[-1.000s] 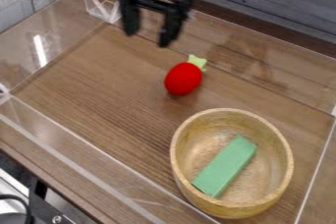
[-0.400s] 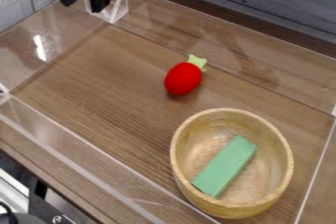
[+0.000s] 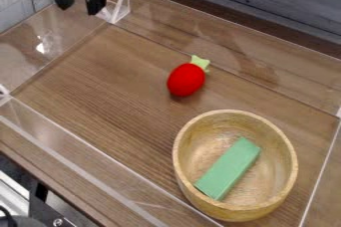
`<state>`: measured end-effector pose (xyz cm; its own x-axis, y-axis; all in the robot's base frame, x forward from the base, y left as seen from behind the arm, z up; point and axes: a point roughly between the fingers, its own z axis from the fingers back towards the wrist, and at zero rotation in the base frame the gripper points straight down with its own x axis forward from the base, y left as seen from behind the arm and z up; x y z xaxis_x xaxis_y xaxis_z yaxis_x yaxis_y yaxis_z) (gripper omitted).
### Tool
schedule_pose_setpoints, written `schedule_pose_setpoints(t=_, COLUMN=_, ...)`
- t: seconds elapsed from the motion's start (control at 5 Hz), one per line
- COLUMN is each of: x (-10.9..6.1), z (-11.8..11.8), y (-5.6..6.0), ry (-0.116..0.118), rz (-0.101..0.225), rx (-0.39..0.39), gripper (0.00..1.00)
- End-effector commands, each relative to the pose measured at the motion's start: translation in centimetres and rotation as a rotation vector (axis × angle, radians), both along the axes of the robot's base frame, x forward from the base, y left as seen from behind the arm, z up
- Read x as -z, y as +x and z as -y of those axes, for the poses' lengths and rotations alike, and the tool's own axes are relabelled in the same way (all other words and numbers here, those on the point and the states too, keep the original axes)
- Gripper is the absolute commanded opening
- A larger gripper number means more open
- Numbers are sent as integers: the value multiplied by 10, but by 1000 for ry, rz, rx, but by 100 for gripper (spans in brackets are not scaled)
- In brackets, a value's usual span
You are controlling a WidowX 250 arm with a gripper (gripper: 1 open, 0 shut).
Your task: Move the red object to the right side of the table
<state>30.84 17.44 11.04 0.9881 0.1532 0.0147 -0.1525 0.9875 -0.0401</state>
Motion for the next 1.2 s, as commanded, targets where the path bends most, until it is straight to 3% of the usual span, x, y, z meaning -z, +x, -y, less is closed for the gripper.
schedule_pose_setpoints(t=0.0, x=-25, z=21, y=12, ry=8, rz=70, rx=54, gripper=100)
schedule_pose_setpoints(t=0.2, x=-20, z=12, y=21, ry=2, rz=86, rx=62, gripper=100)
schedule_pose_setpoints(t=0.6, x=-15, z=-17, y=19, ry=10, rz=97, rx=34, gripper=100)
schedule_pose_setpoints(t=0.8, x=-6, z=-28, y=23, ry=11, rz=113, rx=26, gripper=0)
schedule_pose_setpoints(t=1.0, x=-5, z=-29, y=26, ry=7, rz=123, rx=35, gripper=100)
